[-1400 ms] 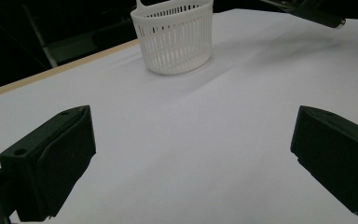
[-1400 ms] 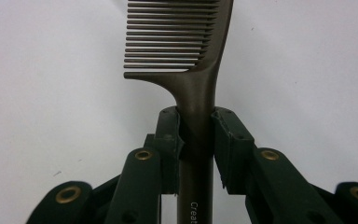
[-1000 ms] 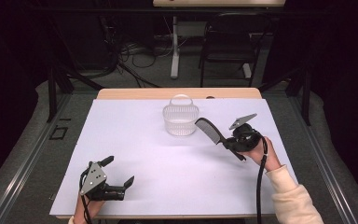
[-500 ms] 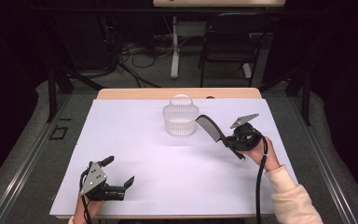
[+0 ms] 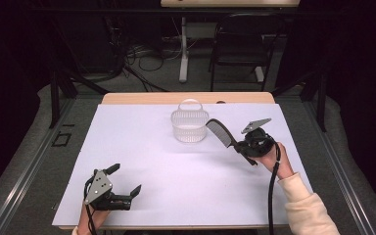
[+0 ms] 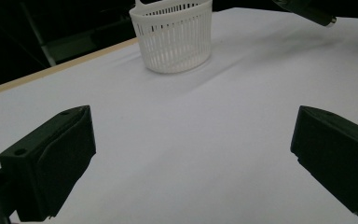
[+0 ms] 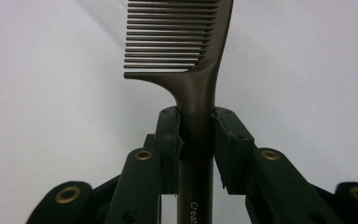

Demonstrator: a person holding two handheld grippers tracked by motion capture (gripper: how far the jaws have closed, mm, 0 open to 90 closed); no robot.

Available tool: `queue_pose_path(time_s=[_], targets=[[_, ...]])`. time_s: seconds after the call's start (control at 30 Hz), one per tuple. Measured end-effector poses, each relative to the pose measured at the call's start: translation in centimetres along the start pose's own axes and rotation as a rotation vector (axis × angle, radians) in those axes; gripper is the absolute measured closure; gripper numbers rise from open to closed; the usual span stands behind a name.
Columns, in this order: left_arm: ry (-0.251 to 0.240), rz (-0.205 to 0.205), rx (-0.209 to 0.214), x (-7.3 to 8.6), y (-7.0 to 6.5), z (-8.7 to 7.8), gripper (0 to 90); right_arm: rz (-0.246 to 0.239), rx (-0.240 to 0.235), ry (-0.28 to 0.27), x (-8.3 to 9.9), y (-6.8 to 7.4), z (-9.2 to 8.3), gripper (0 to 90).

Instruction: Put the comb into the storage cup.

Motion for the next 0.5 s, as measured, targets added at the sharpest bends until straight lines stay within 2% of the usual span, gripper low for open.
queue_pose_path(time_s=[0.5], targets=[[0.002,0.001,0.003,0.0,0.0,0.0,0.0,-0.020,0.014,-0.020,-1.6,0.3,0.5,72.6]])
Point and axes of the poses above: each handheld gripper's, and its own axes: z roughly forward along the jaws, x roughly out of its underside, y roughly to its left, the point moved 3 cm from there along z, roughly forward along the jaws, and after that the axes turned 6 degrees about -y, right-handed, at the moved point
